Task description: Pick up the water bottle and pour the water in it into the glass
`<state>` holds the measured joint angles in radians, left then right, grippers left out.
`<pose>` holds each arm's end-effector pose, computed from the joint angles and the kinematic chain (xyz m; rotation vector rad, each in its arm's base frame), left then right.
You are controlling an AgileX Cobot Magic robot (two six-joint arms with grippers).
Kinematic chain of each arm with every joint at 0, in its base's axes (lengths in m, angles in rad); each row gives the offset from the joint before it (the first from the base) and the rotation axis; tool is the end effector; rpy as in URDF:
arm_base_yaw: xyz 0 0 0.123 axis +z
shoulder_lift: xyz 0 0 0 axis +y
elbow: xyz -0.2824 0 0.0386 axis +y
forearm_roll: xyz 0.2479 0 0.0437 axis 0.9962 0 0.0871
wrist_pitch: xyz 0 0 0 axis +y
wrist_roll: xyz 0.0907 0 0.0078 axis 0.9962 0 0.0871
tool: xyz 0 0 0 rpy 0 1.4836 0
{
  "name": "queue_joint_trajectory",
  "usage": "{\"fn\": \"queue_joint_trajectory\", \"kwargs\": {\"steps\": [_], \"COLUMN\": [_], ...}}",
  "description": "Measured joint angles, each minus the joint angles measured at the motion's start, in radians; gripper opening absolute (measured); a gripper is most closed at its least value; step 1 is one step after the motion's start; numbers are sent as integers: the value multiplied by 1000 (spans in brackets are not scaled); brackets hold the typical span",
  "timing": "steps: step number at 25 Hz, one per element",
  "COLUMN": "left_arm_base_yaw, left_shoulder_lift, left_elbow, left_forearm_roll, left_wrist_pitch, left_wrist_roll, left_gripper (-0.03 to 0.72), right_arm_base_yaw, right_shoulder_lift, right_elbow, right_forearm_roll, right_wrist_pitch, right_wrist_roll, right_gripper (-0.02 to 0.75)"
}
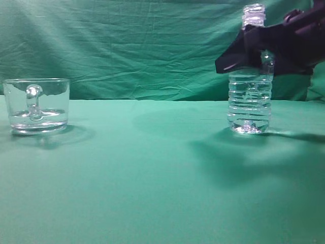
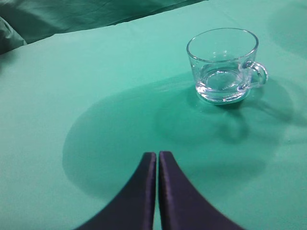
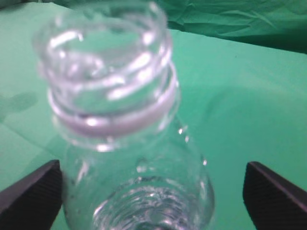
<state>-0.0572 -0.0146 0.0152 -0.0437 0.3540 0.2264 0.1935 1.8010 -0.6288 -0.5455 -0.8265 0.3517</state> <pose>0.0526 -0.0044 0.1769 0.2330 1.8237 0.0760 0.3053 0.0952 0.1497 -0.4830 1.8474 0.4778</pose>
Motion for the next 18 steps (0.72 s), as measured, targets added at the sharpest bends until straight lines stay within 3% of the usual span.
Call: {"fn": "queue_joint_trajectory", "kwargs": {"steps": [8,10,11,15,18], "left_arm_base_yaw": [0,0,0,0,0], "left_shoulder_lift": [0,0,0,0,0], "left_elbow": [0,0,0,0,0], "left_forearm_roll": [0,0,0,0,0], "left_wrist_pitch": [0,0,0,0,0], "left_wrist_roll": [0,0,0,0,0], "left_gripper": [0,0,0,0,0], "right_arm_base_yaw": [0,0,0,0,0], "right_shoulder_lift": [-234,-297,-333,-491,-625], "right_elbow": [7,8,8,9,9], "right_forearm_roll": [-5,-5,-5,-8,-20], "right_wrist_pitch": [69,111,140,256,341], "right_wrist_roll": [22,25,27,63,135], "right_gripper": [671,606,612,393,173]}}
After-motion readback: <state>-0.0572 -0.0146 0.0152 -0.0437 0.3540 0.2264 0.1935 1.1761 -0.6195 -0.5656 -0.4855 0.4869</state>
